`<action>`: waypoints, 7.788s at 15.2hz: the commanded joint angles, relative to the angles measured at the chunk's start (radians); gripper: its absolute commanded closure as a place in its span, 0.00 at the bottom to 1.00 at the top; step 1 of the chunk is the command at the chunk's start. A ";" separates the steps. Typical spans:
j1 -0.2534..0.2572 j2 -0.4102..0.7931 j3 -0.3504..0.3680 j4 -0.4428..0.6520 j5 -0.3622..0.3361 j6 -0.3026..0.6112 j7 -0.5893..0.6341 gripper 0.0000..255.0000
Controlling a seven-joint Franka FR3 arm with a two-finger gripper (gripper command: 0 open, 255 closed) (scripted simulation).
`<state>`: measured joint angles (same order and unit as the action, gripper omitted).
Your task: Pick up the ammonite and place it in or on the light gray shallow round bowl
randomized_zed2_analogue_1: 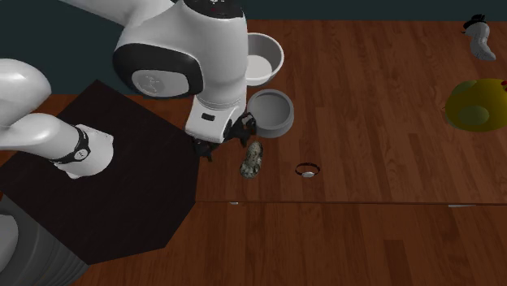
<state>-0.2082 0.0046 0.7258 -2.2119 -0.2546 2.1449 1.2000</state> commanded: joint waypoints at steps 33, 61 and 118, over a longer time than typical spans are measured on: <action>0.120 0.421 -0.098 0.222 -0.361 0.014 0.375 1.00; 0.251 0.628 -0.197 0.509 -0.177 -0.370 0.733 1.00; 0.236 0.251 -0.022 0.148 -0.197 -0.104 0.640 1.00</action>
<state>0.0294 0.2634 0.7010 -2.0671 -0.4582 2.0484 1.8459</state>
